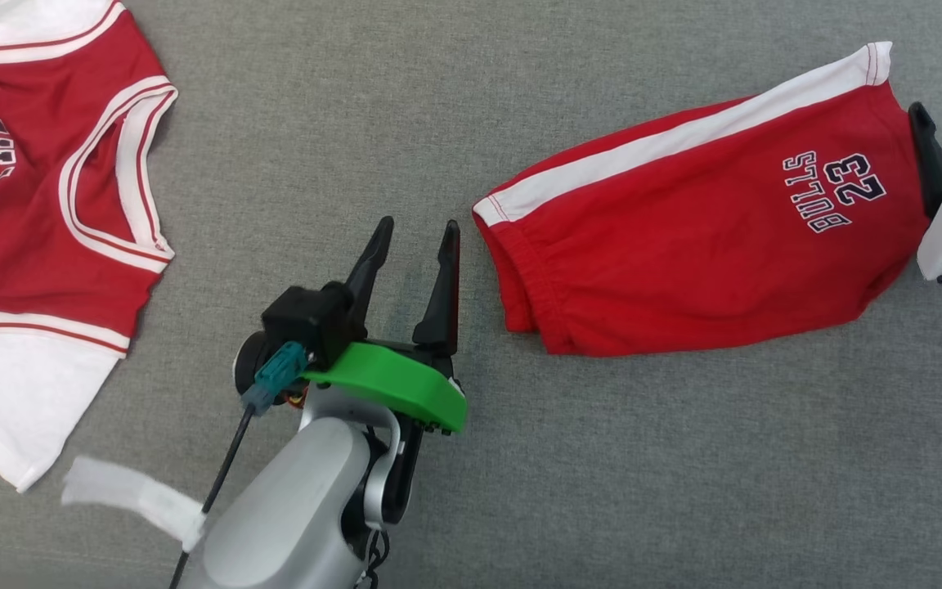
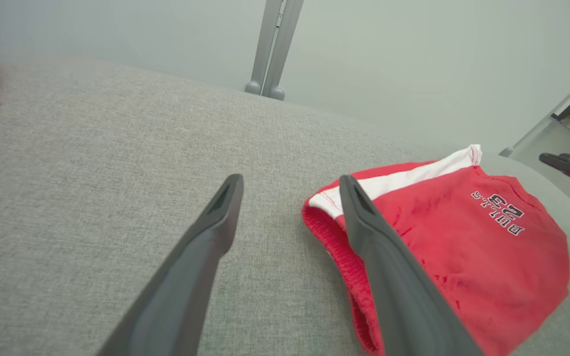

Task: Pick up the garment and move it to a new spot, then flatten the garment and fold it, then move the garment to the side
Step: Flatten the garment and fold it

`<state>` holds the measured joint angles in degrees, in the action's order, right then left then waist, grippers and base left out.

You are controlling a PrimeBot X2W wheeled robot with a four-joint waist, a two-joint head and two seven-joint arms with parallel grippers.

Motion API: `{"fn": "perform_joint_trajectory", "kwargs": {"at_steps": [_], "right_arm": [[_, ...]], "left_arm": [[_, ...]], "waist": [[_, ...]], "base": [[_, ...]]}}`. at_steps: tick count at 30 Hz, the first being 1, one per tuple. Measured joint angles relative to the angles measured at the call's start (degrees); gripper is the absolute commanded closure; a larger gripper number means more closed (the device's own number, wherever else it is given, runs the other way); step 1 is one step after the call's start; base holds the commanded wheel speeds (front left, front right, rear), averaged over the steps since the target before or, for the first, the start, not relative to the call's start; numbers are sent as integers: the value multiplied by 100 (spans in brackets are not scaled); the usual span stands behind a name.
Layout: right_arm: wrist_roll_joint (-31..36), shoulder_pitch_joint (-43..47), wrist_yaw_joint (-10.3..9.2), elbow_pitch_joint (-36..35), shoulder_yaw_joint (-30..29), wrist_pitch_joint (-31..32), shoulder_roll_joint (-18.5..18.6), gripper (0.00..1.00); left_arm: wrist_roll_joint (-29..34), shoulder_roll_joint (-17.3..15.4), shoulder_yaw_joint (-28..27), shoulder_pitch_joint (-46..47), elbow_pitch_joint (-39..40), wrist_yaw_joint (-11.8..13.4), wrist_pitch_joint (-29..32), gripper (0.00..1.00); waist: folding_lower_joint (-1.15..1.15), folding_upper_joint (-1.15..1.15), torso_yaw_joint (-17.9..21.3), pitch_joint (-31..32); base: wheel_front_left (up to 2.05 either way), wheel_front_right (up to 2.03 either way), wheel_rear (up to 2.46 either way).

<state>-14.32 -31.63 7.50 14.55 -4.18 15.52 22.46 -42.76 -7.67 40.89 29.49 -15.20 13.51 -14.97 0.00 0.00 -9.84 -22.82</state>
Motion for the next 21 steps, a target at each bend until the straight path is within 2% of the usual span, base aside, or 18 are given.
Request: {"fn": "perform_joint_trajectory", "kwargs": {"at_steps": [2,5,11,14,19,20,21], "right_arm": [[76,75,-1,20,136,243,176,0],[281,73,1,134,364,531,467,0],[412,-84,3,679,588,991,740,0],[-15,-141,-13,909,628,1296,719,0],[-1117,-127,-44,1067,535,1913,755,0],[-1292,-92,-44,1074,506,1960,755,51],[-1502,-33,-44,1071,485,1973,744,81]], "left_arm": [[461,-47,-207,-337,512,172,-18,0],[827,-5,-412,-839,966,238,-16,0],[1209,210,-611,-1315,1124,115,-15,0],[1366,321,-755,-1492,1154,40,-15,0],[1482,414,-875,-1796,1109,-157,-16,0],[1505,431,-888,-1840,1094,-193,-16,0],[1522,441,-914,-1881,1070,-215,-16,0]], "waist": [[0,0,-27,22],[0,0,-102,2],[0,0,-370,-147],[0,0,-525,-195],[0,0,-686,-130],[0,0,-695,-99],[0,0,-701,-57]], "base": [[0,0,0],[0,0,0],[0,0,0],[0,0,0],[0,0,0],[0,0,0],[0,0,0]]}}
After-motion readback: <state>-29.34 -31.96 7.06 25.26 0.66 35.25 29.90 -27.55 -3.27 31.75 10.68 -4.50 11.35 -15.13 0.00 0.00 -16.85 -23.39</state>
